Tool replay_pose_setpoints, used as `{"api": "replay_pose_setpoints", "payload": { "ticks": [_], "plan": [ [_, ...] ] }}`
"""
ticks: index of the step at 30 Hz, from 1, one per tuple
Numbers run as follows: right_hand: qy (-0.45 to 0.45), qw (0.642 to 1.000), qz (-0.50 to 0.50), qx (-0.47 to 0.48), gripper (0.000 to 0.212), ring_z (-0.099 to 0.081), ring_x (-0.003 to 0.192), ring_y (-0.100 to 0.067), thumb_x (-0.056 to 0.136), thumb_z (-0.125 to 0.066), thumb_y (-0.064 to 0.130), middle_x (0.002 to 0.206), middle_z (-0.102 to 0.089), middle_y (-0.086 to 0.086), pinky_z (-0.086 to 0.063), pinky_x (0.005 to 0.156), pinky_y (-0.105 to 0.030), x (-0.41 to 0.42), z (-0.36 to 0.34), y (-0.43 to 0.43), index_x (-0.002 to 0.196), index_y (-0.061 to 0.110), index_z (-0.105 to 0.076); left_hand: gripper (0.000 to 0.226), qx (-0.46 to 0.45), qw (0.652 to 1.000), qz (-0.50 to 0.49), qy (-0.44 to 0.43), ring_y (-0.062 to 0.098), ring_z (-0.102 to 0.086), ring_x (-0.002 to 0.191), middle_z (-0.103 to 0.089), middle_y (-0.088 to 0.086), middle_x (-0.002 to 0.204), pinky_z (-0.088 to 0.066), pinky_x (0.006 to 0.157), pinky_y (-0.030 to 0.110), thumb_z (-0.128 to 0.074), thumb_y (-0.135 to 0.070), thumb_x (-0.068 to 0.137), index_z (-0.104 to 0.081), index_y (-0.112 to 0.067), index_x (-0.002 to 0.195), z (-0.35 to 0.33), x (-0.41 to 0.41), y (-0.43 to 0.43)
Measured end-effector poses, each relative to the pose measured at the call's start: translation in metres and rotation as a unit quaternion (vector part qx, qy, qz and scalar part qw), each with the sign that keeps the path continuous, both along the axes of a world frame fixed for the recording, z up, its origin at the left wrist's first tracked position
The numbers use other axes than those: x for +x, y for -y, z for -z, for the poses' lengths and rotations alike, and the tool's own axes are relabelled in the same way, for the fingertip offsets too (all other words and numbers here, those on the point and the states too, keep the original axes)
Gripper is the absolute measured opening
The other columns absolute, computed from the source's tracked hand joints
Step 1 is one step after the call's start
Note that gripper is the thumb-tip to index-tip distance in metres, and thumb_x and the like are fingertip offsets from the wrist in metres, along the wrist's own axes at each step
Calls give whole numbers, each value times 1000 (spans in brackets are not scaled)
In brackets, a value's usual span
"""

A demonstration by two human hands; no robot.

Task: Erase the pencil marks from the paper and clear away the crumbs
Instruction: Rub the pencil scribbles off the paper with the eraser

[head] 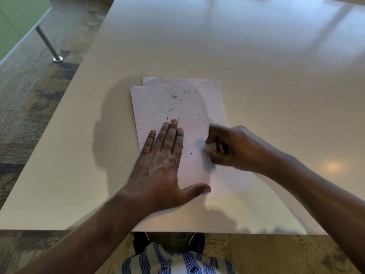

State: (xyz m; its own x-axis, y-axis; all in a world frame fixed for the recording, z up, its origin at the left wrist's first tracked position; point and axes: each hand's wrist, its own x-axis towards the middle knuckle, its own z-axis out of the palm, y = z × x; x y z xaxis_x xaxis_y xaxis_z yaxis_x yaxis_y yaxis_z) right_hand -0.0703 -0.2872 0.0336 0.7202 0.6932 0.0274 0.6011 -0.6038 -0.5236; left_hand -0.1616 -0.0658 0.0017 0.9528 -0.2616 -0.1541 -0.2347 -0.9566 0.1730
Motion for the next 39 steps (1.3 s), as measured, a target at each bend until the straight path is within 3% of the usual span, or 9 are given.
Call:
{"api": "replay_pose_setpoints", "payload": {
  "ticks": [2,5,7,13,17,22,27,34,39],
  "plan": [
    [-10,999,20,26,26,-48,52,-10,85,-78,24,64,-54,9,-43,53,-29,-2,2,-2,92,16,-54,131,-5,1000,-1,0,22,40,149,44,11,160,13,127,46,-11,-100,72,35,-9,153,1,0,1],
    [-126,982,-115,78,26,-64,62,-14,87,-78,19,74,-67,2,-53,57,-35,-36,4,-26,95,9,-55,126,-7,1000,1,7,21,38,150,42,10,161,12,128,46,-18,-92,74,30,-8,155,3,2,-1],
    [-78,986,-142,43,27,-64,62,-10,88,-77,24,74,-67,4,-52,58,-31,-39,6,-30,95,13,-54,126,-2,1000,3,7,20,40,149,43,9,161,11,128,46,-18,-92,74,32,-9,155,3,2,-1],
    [15,997,79,-18,25,-48,52,-8,87,-76,28,64,-53,11,-40,54,-25,16,0,-7,94,18,-54,132,-2,1000,1,-11,19,44,146,47,8,159,14,127,46,-7,-102,68,37,-10,152,-1,0,0],
    [-44,992,113,23,15,-50,54,-6,94,-69,32,67,-58,9,-42,52,-20,10,-1,-3,92,25,-56,130,7,1000,13,-17,19,45,145,51,6,156,14,127,45,-12,-101,71,40,-11,150,-1,0,-6],
    [-179,946,193,187,11,-48,55,-15,93,-72,24,66,-56,4,-41,54,-32,-11,6,6,91,21,-62,130,18,999,33,-17,15,45,145,50,3,157,14,127,43,-19,-101,73,38,-14,152,-3,-3,-22],
    [-93,971,192,109,12,-49,54,-6,89,-74,25,67,-60,7,-45,56,-25,-22,-1,2,96,29,-65,119,3,1000,17,10,19,40,149,43,8,161,12,127,45,-11,-93,79,30,-12,156,-4,3,-10],
    [-96,995,2,33,17,-52,59,-8,87,-76,21,71,-55,10,-38,55,-15,-51,-11,-15,93,17,-61,112,0,1000,7,9,21,42,147,46,11,159,9,128,48,-11,-87,85,35,-10,153,4,1,-1],
    [13,986,167,-11,18,-50,51,-2,88,-74,25,65,-56,11,-39,49,-19,-5,-4,-8,99,18,-60,118,10,1000,11,-4,20,47,145,51,9,156,13,127,47,-11,-92,81,40,-11,150,2,1,0]
  ]
}}
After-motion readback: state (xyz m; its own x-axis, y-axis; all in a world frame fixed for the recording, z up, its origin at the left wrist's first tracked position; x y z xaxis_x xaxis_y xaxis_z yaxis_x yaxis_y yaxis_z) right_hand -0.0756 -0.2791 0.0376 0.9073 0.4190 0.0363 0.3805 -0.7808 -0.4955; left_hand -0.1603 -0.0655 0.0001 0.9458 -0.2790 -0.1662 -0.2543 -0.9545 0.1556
